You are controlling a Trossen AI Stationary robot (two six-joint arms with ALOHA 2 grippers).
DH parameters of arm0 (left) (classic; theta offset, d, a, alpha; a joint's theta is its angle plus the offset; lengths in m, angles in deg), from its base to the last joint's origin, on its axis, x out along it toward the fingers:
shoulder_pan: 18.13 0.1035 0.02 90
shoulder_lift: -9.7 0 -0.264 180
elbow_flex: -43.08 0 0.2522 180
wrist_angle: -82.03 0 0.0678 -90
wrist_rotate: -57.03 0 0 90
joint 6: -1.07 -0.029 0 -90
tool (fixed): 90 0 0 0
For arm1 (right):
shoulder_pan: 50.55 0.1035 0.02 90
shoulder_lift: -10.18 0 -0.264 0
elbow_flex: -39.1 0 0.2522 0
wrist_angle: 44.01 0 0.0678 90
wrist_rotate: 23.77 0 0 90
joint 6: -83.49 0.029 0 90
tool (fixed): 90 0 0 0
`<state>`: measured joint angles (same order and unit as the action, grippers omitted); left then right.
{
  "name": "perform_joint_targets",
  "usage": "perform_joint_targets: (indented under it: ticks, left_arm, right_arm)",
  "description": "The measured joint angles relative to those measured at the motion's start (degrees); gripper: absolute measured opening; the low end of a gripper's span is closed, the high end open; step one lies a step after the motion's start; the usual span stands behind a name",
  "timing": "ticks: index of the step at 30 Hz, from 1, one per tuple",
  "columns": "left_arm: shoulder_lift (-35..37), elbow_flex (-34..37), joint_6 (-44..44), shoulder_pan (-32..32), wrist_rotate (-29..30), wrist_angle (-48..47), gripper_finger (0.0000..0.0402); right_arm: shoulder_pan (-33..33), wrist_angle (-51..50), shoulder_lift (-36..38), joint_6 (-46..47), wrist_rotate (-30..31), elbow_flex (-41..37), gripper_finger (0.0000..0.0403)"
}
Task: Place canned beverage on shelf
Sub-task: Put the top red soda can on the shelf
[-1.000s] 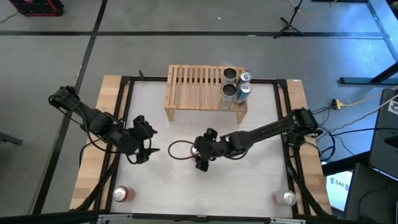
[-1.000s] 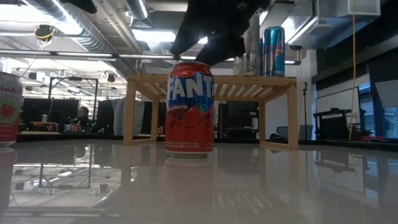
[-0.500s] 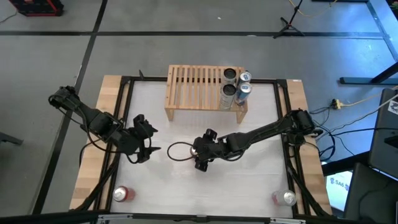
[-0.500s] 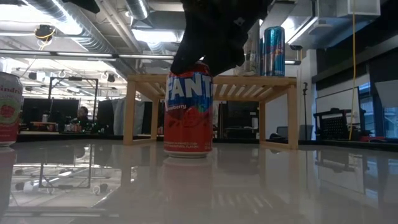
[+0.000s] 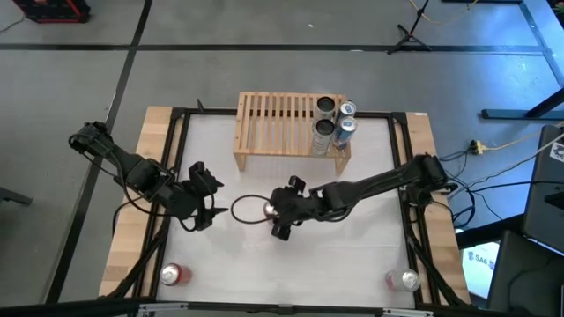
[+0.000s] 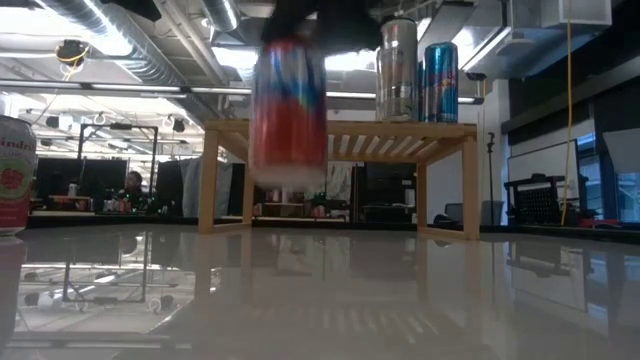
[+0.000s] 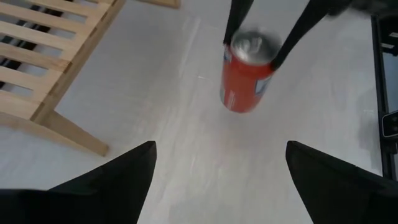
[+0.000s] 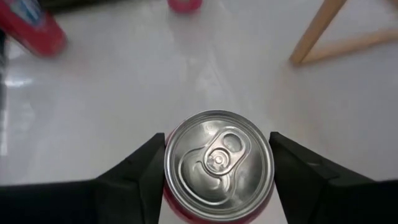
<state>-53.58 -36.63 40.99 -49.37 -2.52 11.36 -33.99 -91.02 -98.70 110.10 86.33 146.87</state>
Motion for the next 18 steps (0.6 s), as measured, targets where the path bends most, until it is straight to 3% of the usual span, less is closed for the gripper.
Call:
perform_joint_targets:
  ticks: [7,18]
  left_arm:
    - [0.0,0.0,0.0,0.0,0.2,0.0,0.0347]
    - [0.0,0.0,0.0,0.0,0.2,0.0,0.0347]
  right_arm:
    - [-0.1,-1.5,0.0,-2.3,2.3,3.5,0.0222]
    - [-0.1,0.9,-4.8,0.4,3.0,-1.1,0.0228]
